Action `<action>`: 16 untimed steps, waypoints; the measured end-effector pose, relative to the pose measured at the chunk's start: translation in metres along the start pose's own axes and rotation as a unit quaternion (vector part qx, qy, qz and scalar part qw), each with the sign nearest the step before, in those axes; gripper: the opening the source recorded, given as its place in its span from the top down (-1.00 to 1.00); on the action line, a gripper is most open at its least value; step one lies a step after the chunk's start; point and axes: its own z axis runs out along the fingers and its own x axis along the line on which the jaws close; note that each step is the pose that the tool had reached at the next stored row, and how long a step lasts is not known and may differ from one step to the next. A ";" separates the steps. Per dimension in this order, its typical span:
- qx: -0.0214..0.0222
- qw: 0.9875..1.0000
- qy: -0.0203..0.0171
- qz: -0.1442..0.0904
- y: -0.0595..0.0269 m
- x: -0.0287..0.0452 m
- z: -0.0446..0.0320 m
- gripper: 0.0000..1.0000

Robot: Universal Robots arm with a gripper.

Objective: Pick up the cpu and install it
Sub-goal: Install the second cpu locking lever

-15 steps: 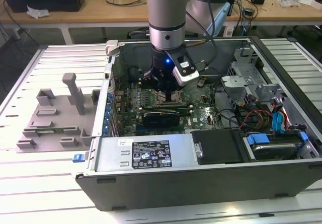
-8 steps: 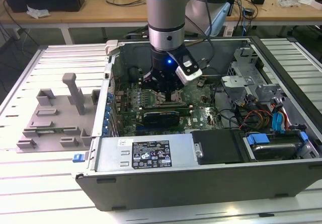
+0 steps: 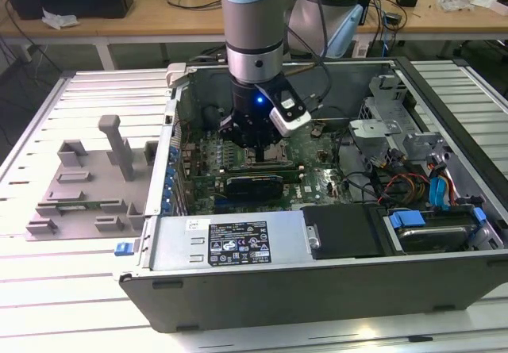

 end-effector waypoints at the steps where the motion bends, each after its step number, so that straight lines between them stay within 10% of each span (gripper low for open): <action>1: 0.000 1.000 0.000 0.000 0.0000 0.0000 0.0002 0.79; 16: 0.000 1.000 0.000 0.001 0.0000 0.0020 0.0129 0.79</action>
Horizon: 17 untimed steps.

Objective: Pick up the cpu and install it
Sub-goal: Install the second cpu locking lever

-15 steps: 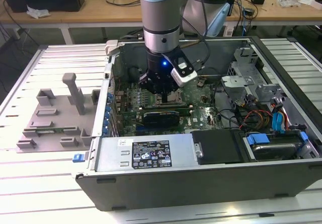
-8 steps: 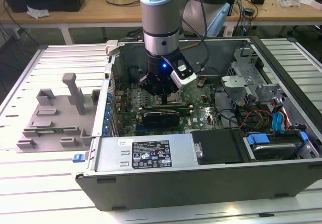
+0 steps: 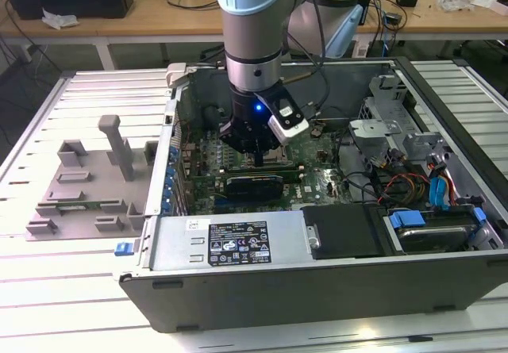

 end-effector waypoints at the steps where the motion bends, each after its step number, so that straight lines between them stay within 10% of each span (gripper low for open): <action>1: 0.000 1.000 0.000 0.000 0.0000 0.0000 0.0001 0.79; 9: -0.004 1.000 -0.001 0.000 -0.0012 0.0046 0.0010 0.79; 17: -0.025 1.000 -0.005 0.001 -0.0035 0.0156 0.0014 0.79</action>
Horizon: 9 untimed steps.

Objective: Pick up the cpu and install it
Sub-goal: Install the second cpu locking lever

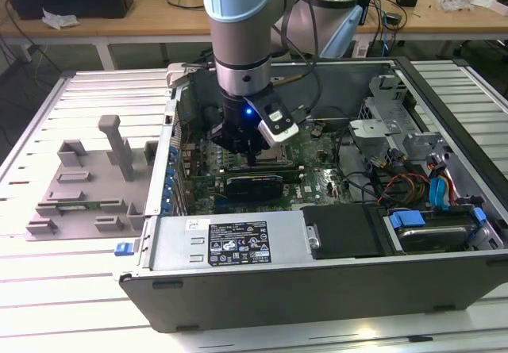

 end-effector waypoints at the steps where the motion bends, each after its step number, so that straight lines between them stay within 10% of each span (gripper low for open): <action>1: 0.000 1.000 0.000 0.000 -0.0001 0.0020 0.0000 0.79; 9: -0.025 1.000 -0.007 0.001 -0.0124 0.0098 -0.0004 0.79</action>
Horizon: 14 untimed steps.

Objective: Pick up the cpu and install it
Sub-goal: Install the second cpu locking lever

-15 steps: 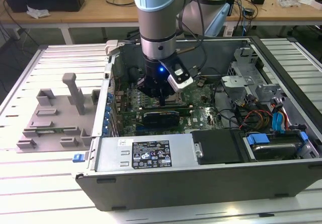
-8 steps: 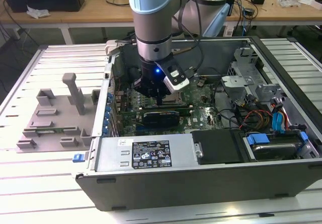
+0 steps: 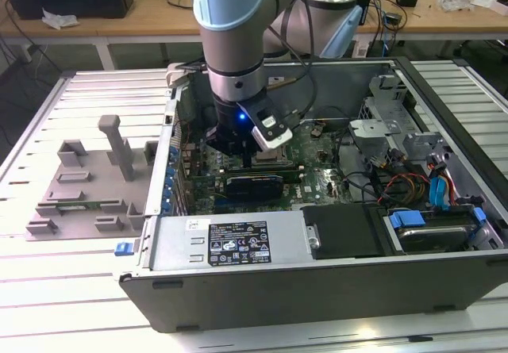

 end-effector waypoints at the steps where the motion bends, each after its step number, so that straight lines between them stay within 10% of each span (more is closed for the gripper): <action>1: -0.010 1.000 -0.001 0.001 -0.0028 0.0001 -0.0002 0.79; 3: -0.024 1.000 -0.002 0.002 -0.0068 0.0004 0.0000 0.79; 10: -0.042 0.999 -0.004 0.003 -0.0164 0.0014 0.0049 0.79; 14: -0.062 0.998 -0.007 0.004 -0.0166 0.0025 0.0072 0.79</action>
